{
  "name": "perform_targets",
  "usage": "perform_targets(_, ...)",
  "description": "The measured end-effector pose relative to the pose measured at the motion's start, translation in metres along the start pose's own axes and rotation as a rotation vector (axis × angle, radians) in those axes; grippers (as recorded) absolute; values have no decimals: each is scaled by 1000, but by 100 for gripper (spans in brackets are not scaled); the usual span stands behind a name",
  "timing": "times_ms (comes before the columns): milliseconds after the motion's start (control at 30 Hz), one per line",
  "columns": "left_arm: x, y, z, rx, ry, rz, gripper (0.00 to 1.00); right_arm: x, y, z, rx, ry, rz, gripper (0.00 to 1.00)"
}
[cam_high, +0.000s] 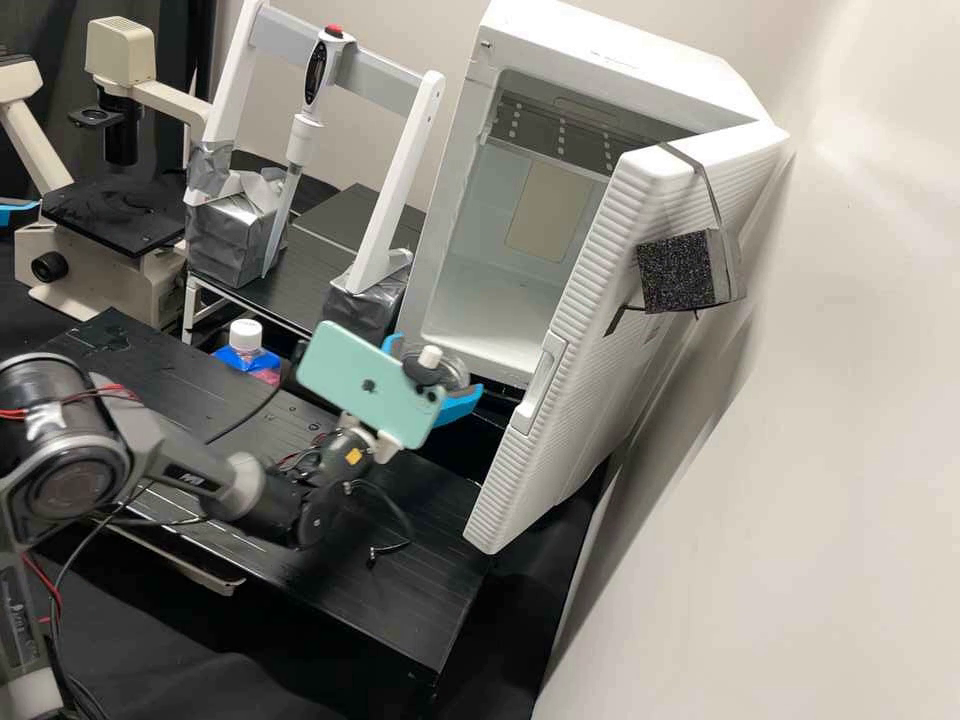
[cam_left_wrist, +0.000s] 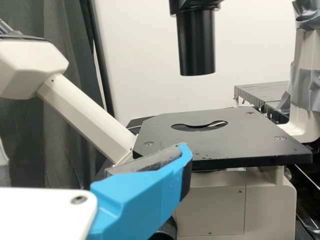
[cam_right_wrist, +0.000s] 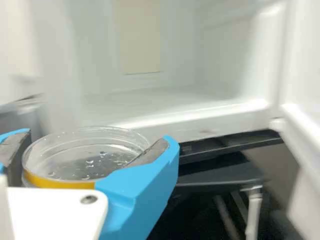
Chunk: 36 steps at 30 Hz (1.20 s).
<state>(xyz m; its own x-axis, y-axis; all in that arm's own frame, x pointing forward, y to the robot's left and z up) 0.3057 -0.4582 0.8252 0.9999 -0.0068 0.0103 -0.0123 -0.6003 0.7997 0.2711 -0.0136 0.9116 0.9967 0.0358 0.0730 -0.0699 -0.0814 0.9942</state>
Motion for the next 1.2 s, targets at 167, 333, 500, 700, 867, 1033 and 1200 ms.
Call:
perform_targets(167,0,0,0,0,0,0,100,-21,-37,-25,-14,115,-130,0)
perform_targets(333,0,0,0,0,0,0,100,-34,-64,-49,-23,215,-226,0)
perform_targets(500,0,0,0,0,0,0,100,-38,-87,-70,-40,312,-314,0)
perform_targets(700,0,0,0,0,0,0,100,-35,-111,-100,-108,438,-387,0)
perform_targets(867,0,0,0,0,0,0,100,-16,-120,-120,-139,482,-399,0)
perform_targets(1033,0,0,0,0,0,0,100,8,-126,-139,-149,505,-416,0)
perform_targets(1200,0,0,0,0,0,0,100,24,-131,-161,-126,530,-459,0)
